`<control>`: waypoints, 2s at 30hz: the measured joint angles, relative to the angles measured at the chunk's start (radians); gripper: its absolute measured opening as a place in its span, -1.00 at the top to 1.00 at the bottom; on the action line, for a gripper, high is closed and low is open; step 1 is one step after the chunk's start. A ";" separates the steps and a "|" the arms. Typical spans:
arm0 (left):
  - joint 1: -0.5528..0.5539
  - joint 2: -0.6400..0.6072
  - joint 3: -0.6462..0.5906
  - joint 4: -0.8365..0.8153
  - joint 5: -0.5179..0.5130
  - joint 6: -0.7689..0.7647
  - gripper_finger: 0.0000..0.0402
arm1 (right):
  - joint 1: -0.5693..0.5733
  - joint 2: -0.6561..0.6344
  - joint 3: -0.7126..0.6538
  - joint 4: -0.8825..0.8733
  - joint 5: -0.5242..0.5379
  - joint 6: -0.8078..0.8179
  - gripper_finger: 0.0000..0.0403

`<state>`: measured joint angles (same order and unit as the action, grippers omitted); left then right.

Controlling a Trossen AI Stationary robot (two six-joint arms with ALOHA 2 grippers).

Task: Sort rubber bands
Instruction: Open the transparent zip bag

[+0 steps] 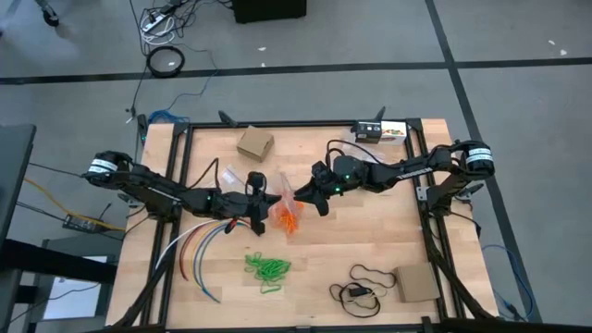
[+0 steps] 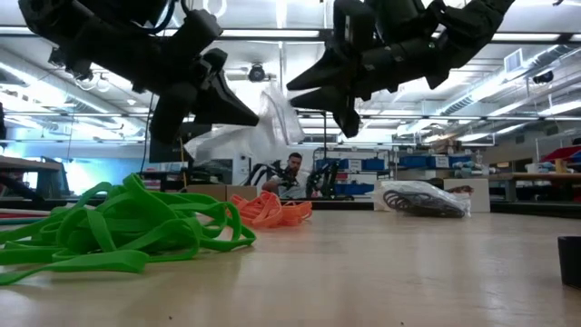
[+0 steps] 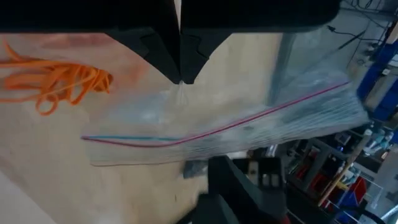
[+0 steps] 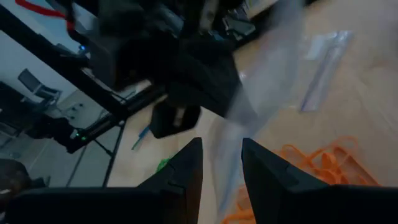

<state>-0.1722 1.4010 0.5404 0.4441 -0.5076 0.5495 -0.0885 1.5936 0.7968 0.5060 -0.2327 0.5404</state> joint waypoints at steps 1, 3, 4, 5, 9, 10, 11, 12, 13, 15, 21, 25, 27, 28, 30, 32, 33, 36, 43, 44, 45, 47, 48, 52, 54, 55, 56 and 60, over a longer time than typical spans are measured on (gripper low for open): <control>0.000 0.000 0.000 -0.008 0.000 0.000 1.00 | 0.000 -0.004 0.000 -0.003 -0.004 0.000 0.49; 0.000 0.000 0.000 -0.016 0.000 0.000 1.00 | 0.000 -0.010 0.000 -0.004 -0.016 -0.004 0.49; 0.000 0.000 0.000 -0.017 0.000 0.000 1.00 | 0.000 -0.011 0.000 -0.003 -0.019 -0.008 0.49; 0.000 0.000 0.000 -0.016 0.000 0.000 1.00 | 0.000 -0.012 0.000 -0.006 -0.024 -0.008 0.49; -0.008 0.000 0.000 0.024 0.000 0.000 1.00 | 0.000 -0.014 0.000 -0.038 -0.010 -0.011 0.50; -0.011 0.000 0.000 0.033 0.000 0.000 1.00 | 0.000 -0.014 0.000 -0.060 0.000 -0.011 0.50; -0.014 0.000 0.000 0.039 0.001 0.000 1.00 | 0.000 -0.013 0.000 -0.078 0.006 -0.011 0.50; -0.016 0.000 0.000 0.041 0.002 0.000 1.00 | 0.000 -0.013 0.000 -0.084 0.008 -0.011 0.50; -0.018 0.000 0.000 0.041 0.002 0.000 1.00 | 0.000 -0.013 0.000 -0.081 0.008 -0.013 0.50; -0.018 0.000 0.000 0.041 0.003 0.000 1.00 | 0.000 -0.013 0.000 -0.076 0.008 -0.019 0.50; -0.017 0.000 0.000 0.076 0.004 0.022 1.00 | 0.005 -0.013 0.000 -0.047 0.008 -0.021 0.50; -0.005 0.000 0.000 0.084 0.006 0.042 1.00 | 0.016 -0.013 0.000 0.000 0.007 -0.023 0.50; -0.004 0.000 0.000 0.092 0.006 0.043 1.00 | 0.019 -0.013 0.000 0.000 0.003 -0.022 0.50; -0.004 0.000 0.000 0.100 0.006 0.047 1.00 | 0.019 -0.013 0.000 0.000 0.004 -0.020 0.50; -0.004 0.000 0.000 0.124 0.008 0.051 1.00 | 0.021 -0.013 0.000 0.001 0.012 -0.019 0.50; -0.004 0.000 0.000 0.145 0.013 0.053 1.00 | 0.026 -0.013 0.000 0.001 0.024 -0.019 0.50; -0.004 0.000 0.000 0.156 0.012 0.055 1.00 | 0.027 -0.013 0.000 0.002 0.029 -0.019 0.50; -0.003 0.000 0.000 0.182 0.013 0.068 1.00 | 0.029 -0.013 0.000 0.002 0.041 -0.019 0.50; 0.009 0.000 0.000 0.171 0.013 0.065 1.00 | 0.043 -0.013 0.000 0.029 0.061 -0.051 0.60; 0.010 0.000 0.000 0.172 0.013 0.064 1.00 | 0.047 -0.013 0.000 0.030 0.060 -0.060 0.63; 0.010 0.000 0.000 0.174 0.012 0.063 1.00 | 0.050 -0.013 0.000 0.033 0.059 -0.071 0.67; 0.009 0.000 0.000 0.172 0.012 0.061 1.00 | 0.056 -0.013 0.000 0.035 0.058 -0.097 0.79; 0.009 0.000 0.000 0.168 0.013 0.059 1.00 | 0.059 -0.013 0.000 0.035 0.057 -0.111 0.86; 0.016 -0.001 0.000 0.161 0.035 0.025 0.96 | 0.067 -0.013 0.000 0.038 0.063 -0.146 0.97; 0.017 -0.001 0.000 0.158 0.050 0.000 0.89 | 0.067 -0.013 0.000 0.038 0.063 -0.150 0.99; 0.019 -0.001 0.000 0.158 0.052 -0.008 0.84 | 0.067 -0.013 0.000 0.037 0.063 -0.154 0.99; 0.022 -0.001 0.000 0.158 0.052 -0.021 0.79 | 0.067 -0.013 0.000 0.035 0.062 -0.158 0.99; 0.033 -0.001 0.000 0.162 0.052 -0.143 0.53 | 0.067 -0.013 0.000 0.016 0.056 -0.177 1.00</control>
<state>-0.1394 1.4002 0.5404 0.6058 -0.4554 0.4061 -0.0216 1.5806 0.7967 0.5220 -0.1768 0.3637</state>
